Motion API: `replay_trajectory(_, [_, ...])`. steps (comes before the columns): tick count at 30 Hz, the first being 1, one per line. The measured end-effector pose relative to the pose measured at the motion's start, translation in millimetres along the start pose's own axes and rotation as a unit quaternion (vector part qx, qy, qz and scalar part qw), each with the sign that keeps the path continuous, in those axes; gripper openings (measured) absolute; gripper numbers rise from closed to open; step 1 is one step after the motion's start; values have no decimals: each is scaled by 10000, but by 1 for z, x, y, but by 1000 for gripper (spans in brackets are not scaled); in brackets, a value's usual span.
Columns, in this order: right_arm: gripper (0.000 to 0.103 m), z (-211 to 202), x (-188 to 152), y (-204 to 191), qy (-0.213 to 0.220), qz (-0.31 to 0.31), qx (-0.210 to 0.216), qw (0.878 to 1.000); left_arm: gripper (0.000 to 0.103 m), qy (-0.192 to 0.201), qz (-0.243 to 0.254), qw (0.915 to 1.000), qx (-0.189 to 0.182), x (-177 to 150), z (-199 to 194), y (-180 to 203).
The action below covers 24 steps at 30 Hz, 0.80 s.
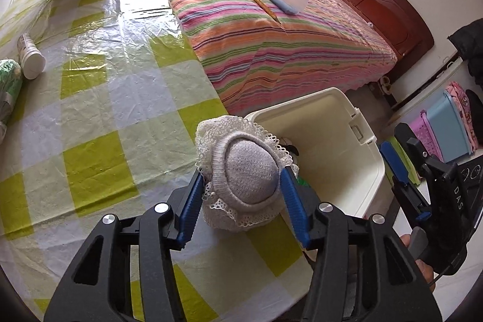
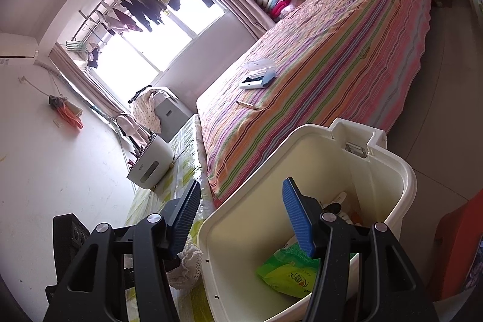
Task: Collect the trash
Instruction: 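Lower the knit hat with the left tool into the cream bin and open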
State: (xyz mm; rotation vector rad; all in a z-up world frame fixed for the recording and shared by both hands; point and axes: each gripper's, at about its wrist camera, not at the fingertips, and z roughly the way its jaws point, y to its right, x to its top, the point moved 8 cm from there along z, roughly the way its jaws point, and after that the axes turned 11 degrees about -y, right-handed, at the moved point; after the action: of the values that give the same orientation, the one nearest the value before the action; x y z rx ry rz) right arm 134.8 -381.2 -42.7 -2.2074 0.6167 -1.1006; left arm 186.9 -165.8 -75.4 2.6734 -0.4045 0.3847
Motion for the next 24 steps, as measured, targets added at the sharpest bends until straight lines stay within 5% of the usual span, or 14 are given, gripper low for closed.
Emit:
replay_trajectory(12, [55,-7,3,5,220,178,69,9996,40,352,-148,9992,-83,12,-11,13])
replay_trajectory(20, [55,-17,7,10,419,307,112,9986,41,182,50,9994,-302,9,2,50])
replay_trajectory(23, [55,-19,7,10,488,333,113,9982,52,120,76,9994,-324,10,11,60])
replay_trajectory(24, [55,-20,8,11,497,347,121,9981,69,127,80,9994,-317,10,13,62])
